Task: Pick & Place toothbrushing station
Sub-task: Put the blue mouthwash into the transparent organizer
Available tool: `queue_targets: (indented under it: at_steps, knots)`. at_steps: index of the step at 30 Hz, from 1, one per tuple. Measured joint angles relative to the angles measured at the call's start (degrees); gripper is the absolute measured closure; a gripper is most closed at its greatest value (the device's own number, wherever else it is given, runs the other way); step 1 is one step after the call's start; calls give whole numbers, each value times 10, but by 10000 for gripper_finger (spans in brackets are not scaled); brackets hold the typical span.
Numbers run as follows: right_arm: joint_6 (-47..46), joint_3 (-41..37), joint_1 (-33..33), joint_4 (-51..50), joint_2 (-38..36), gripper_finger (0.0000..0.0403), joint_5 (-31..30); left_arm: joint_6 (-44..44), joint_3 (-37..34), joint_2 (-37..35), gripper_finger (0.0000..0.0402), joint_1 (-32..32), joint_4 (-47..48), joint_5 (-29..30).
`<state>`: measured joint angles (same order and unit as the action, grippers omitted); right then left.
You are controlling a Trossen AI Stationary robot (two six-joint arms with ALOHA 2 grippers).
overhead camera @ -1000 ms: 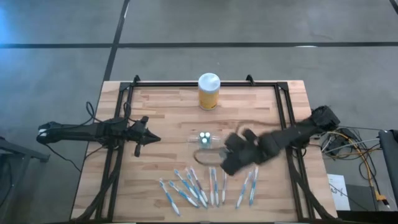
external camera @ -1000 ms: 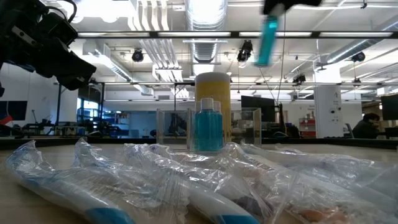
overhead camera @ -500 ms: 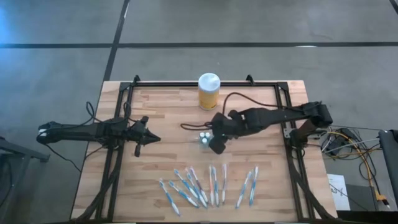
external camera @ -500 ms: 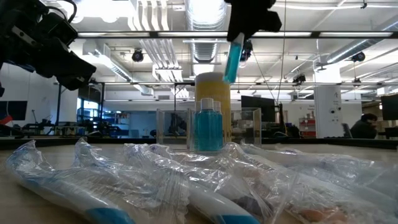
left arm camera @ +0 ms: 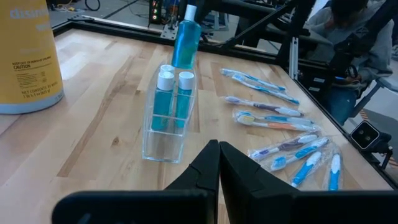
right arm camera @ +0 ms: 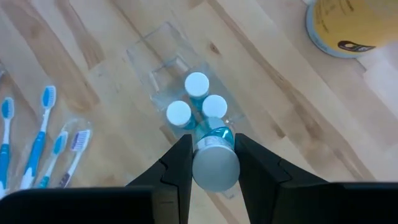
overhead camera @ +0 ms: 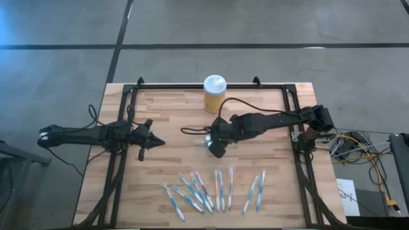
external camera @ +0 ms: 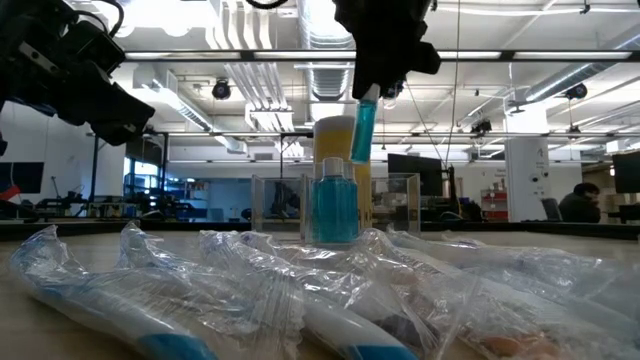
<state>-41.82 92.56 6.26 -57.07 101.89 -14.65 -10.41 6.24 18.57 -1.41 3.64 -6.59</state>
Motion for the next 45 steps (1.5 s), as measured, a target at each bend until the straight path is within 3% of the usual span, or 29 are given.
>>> queue_targets:
  at_steps: [10, 29, 45]
  knots:
    - [-45, 0, 0, 7, 0, 310, 3, -1, 0, 0, 388, 0, 0, 0]
    - [-42, 0, -9, 20, 37, 310, 18, -1, 0, 0, 388, 0, -1, 0]
    - [69, 0, -28, 25, 48, 310, 40, 3, 0, 0, 388, 0, -1, 0]
